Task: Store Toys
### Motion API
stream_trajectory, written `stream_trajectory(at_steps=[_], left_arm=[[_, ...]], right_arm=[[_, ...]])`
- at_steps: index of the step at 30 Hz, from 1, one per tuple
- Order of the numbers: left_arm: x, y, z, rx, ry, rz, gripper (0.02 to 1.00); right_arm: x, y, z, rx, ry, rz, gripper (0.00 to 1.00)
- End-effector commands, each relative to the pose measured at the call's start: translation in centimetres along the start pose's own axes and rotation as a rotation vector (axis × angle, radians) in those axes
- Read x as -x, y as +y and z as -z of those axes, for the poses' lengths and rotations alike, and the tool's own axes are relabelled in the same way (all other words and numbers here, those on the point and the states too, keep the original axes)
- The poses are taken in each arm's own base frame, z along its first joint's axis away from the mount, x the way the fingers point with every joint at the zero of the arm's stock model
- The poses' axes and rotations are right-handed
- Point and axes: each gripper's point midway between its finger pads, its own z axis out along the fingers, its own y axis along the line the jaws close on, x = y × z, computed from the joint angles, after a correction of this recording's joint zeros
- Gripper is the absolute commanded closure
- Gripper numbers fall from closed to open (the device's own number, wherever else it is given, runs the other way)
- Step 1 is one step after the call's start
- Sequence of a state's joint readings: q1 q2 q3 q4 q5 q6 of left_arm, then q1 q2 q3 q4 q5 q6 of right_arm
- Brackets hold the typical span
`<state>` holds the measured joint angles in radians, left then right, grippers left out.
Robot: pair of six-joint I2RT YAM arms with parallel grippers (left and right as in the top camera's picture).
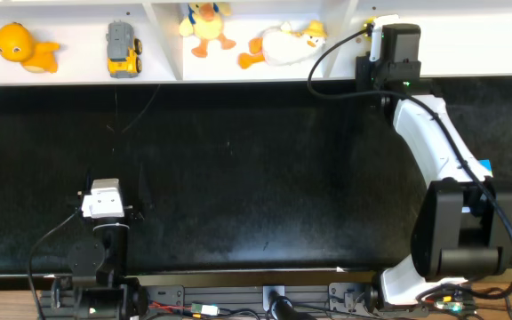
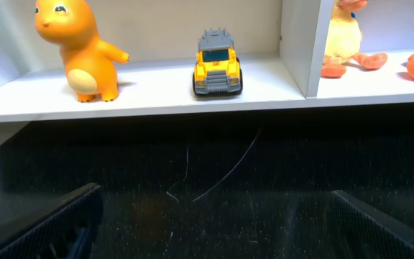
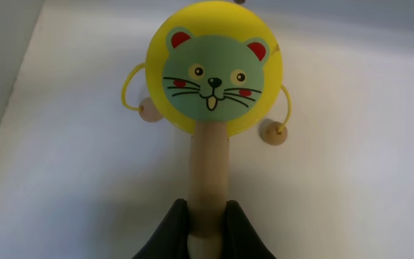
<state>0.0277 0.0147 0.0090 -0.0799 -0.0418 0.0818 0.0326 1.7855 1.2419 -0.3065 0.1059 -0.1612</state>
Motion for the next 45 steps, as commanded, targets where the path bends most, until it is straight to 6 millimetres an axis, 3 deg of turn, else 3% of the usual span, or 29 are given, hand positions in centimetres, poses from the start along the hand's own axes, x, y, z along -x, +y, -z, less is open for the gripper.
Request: stream_trajectory(at_steps=[1, 2, 5, 12, 17, 20, 26, 36, 41, 45], left_arm=[[0.1, 0.1, 0.1, 0.005, -0.007, -0.015, 0.023], [0.1, 0.1, 0.1, 0.005, -0.007, -0.015, 0.020], [0.1, 0.1, 0.1, 0.005, -0.007, -0.015, 0.020], [0.1, 0.1, 0.1, 0.005, -0.007, -0.015, 0.020], [0.1, 0.1, 0.1, 0.005, -0.007, -0.015, 0.020], [0.1, 0.1, 0.1, 0.005, -0.007, -0.015, 0.020], [0.1, 0.1, 0.1, 0.005, -0.007, -0.015, 0.023], [0.1, 0.1, 0.1, 0.005, -0.007, -0.015, 0.020], [0.1, 0.1, 0.1, 0.005, -0.007, -0.015, 0.020], [0.1, 0.1, 0.1, 0.005, -0.007, -0.015, 0.020]], right_arm=[[1.6, 0.2, 0.1, 0.026, -0.039, -0.004, 0.796], [1.6, 0.2, 0.1, 0.025, -0.040, -0.004, 0.724], [1.8, 0.2, 0.1, 0.025, -0.046, -0.004, 0.671], [1.8, 0.5, 0.3, 0.030, -0.048, -0.006, 0.257], [2.2, 0.5, 2.1, 0.028, -0.048, -0.002, 0.117], [1.1, 0.3, 3.9, 0.026, -0.006, 0.005, 0.003], [-2.1, -0.3, 6.6, -0.005, 0.036, 0.009, 0.005], [-8.7, -0.4, 13.3, -0.012, 0.045, 0.009, 0.005], [-10.1, -0.5, 15.6, -0.010, 0.066, 0.011, 0.005], [-9.7, -0.7, 17.4, -0.014, 0.022, 0.007, 0.005]])
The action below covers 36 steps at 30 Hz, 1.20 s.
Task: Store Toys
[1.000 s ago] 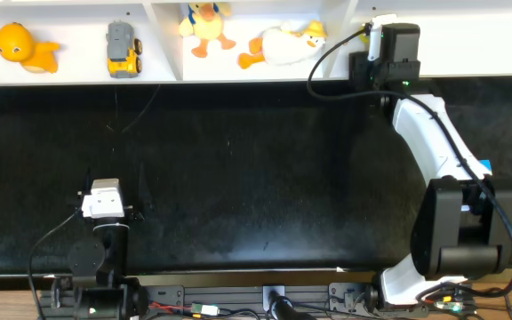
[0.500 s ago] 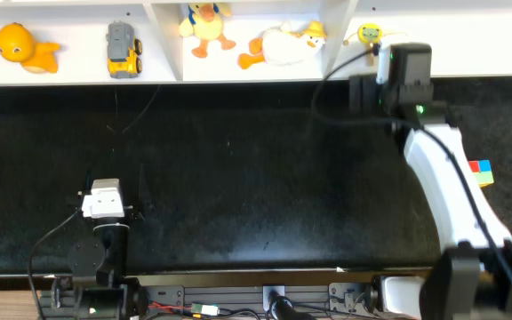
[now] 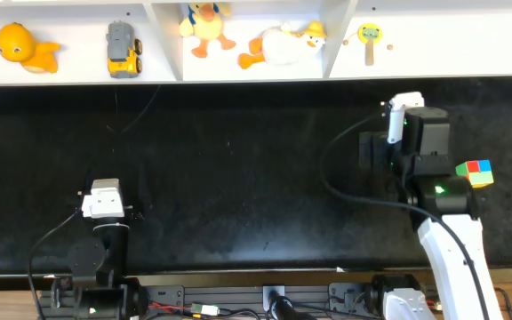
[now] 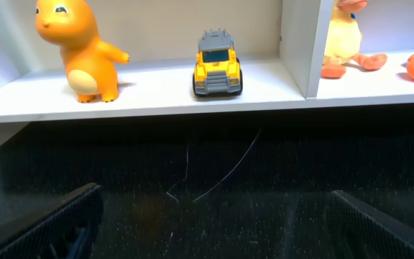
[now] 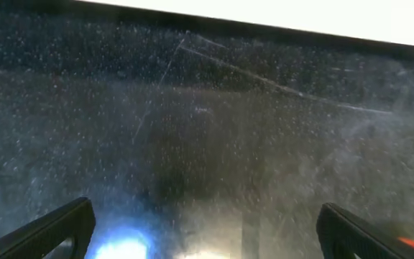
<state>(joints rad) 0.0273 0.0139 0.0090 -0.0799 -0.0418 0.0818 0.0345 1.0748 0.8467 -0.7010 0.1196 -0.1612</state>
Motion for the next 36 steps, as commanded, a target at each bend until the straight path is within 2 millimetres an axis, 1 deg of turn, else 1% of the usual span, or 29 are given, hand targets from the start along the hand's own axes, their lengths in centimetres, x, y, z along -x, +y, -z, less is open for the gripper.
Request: stream_trajectory(at_steps=[1, 19, 24, 27, 32, 34, 35, 36], left_arm=[[0.1, 0.1, 0.1, 0.005, -0.006, -0.015, 0.020], [0.1, 0.1, 0.1, 0.005, -0.006, -0.015, 0.020], [0.1, 0.1, 0.1, 0.005, -0.006, -0.015, 0.020], [0.1, 0.1, 0.1, 0.005, -0.006, -0.015, 0.020], [0.1, 0.1, 0.1, 0.005, -0.006, -0.015, 0.020], [0.1, 0.1, 0.1, 0.005, -0.006, -0.015, 0.020], [0.1, 0.1, 0.1, 0.005, -0.006, -0.015, 0.020], [0.1, 0.1, 0.1, 0.005, -0.006, -0.015, 0.020]], right_arm=[[0.7, -0.2, 1.9, -0.010, -0.069, -0.003, 0.005], [0.9, -0.2, 2.1, -0.008, -0.078, -0.004, 0.005], [1.5, -0.4, 2.1, -0.013, -0.105, -0.009, 0.007], [1.4, -1.4, 2.1, -0.035, -0.102, -0.033, 0.007], [0.4, -4.2, 2.0, -0.092, -0.073, -0.116, 0.003], [-0.2, -5.0, 2.0, -0.095, -0.054, -0.147, 0.005], [-1.2, -6.1, 2.0, -0.120, -0.022, -0.178, 0.005], [-2.0, -6.7, 2.1, -0.132, 0.004, -0.199, 0.003]])
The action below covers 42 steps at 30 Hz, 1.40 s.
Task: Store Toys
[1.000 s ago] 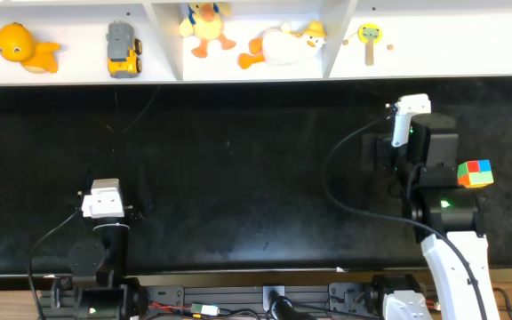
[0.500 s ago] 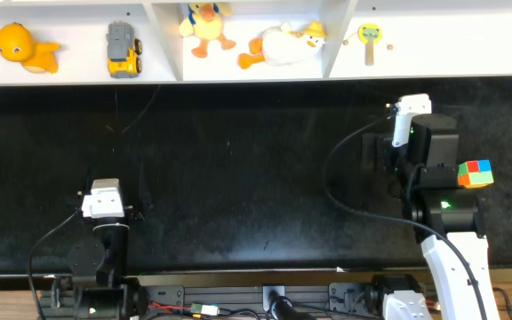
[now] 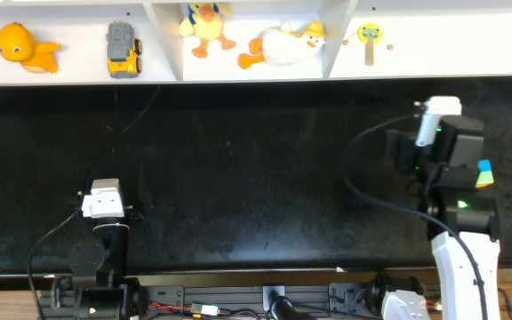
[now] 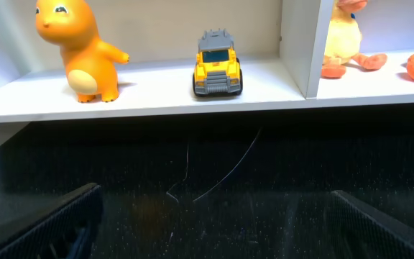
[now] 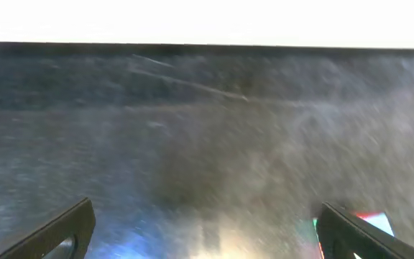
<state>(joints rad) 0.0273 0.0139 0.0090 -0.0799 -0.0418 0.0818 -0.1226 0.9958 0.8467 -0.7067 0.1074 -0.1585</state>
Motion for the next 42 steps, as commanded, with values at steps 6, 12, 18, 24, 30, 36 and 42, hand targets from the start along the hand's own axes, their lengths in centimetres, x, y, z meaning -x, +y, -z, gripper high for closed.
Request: stream_trajectory(at_steps=[6, 12, 18, 24, 30, 36, 42], left_arm=[[0.1, 0.1, 0.1, 0.005, -0.006, -0.015, 0.020], [0.1, 0.1, 0.1, 0.005, -0.006, -0.015, 0.020], [0.1, 0.1, 0.1, 0.005, -0.006, -0.015, 0.023], [0.1, 0.1, 0.1, 0.005, -0.006, -0.015, 0.020], [0.1, 0.1, 0.1, 0.005, -0.006, -0.015, 0.020], [0.1, 0.1, 0.1, 0.005, -0.006, -0.015, 0.020], [0.1, 0.1, 0.1, 0.005, -0.006, -0.015, 0.020]], right_arm=[[-5.7, -4.3, 0.0, -0.046, 0.217, -0.016, 0.005], [-7.2, -6.1, -0.1, 0.012, 0.246, 0.000, 0.003], [-10.1, -8.9, 1.0, 0.014, 0.308, 0.016, 0.005], [-12.4, -11.9, 2.1, -0.022, 0.345, 0.035, 0.027], [-13.7, -13.8, 1.6, -0.037, 0.379, 0.024, 0.025], [-14.4, -15.6, 0.7, -0.054, 0.391, 0.018, 0.023], [-14.4, -17.1, -0.6, -0.035, 0.398, 0.034, 0.031]])
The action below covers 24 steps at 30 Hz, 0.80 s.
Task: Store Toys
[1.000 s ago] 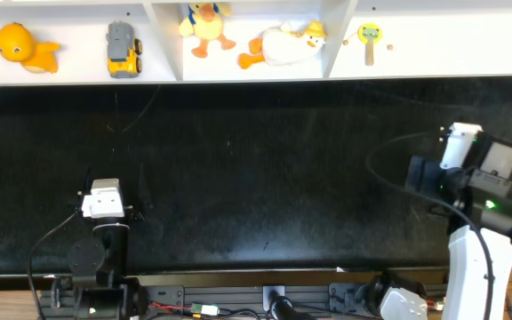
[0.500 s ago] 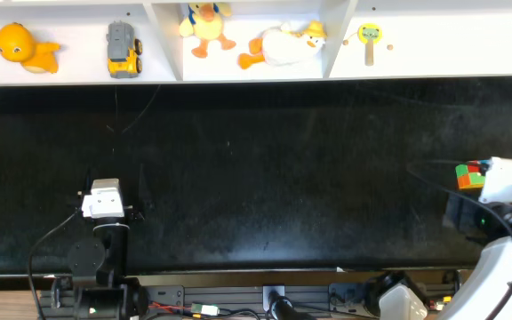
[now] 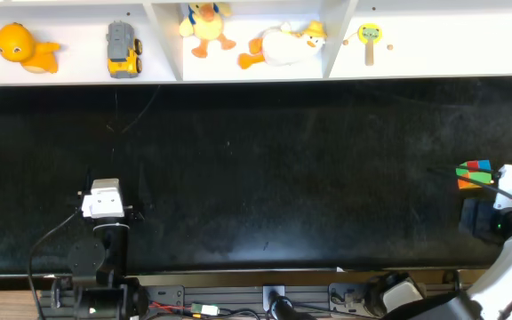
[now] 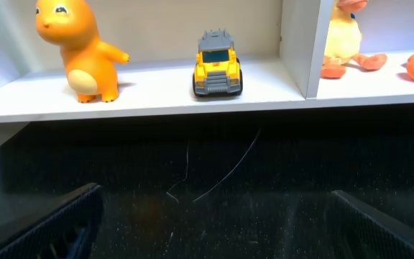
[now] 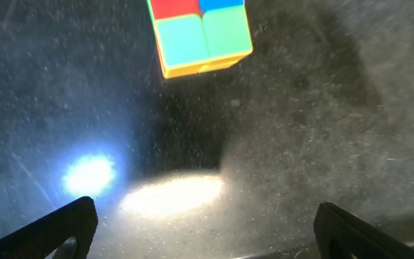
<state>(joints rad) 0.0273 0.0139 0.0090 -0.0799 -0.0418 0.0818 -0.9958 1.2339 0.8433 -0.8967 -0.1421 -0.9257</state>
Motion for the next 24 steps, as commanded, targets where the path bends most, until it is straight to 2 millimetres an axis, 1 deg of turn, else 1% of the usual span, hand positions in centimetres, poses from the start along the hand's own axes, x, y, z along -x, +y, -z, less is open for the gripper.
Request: stream_trajectory(at_steps=[1, 2, 5, 13, 22, 24], left_arm=[[0.1, 0.1, 0.1, 0.005, -0.006, -0.015, 0.020], [0.1, 0.1, 0.1, 0.005, -0.006, -0.015, 0.020], [0.1, 0.1, 0.1, 0.005, -0.006, -0.015, 0.020], [0.1, 0.1, 0.1, 0.005, -0.006, -0.015, 0.020], [0.1, 0.1, 0.1, 0.005, -0.006, -0.015, 0.023], [0.1, 0.1, 0.1, 0.005, -0.006, -0.015, 0.020]], right_arm=[[1.4, -1.5, -0.4, 0.002, -0.035, 0.033, 0.027], [1.9, -1.8, -0.9, 0.021, -0.047, 0.035, 0.025], [2.7, -2.0, -1.5, 0.050, -0.066, 0.033, 0.018], [4.6, -2.5, -2.5, 0.077, -0.106, 0.069, 0.007], [5.9, -1.8, -4.0, 0.100, -0.115, 0.110, 0.003], [6.4, -1.2, -4.1, 0.122, -0.131, 0.118, 0.003]])
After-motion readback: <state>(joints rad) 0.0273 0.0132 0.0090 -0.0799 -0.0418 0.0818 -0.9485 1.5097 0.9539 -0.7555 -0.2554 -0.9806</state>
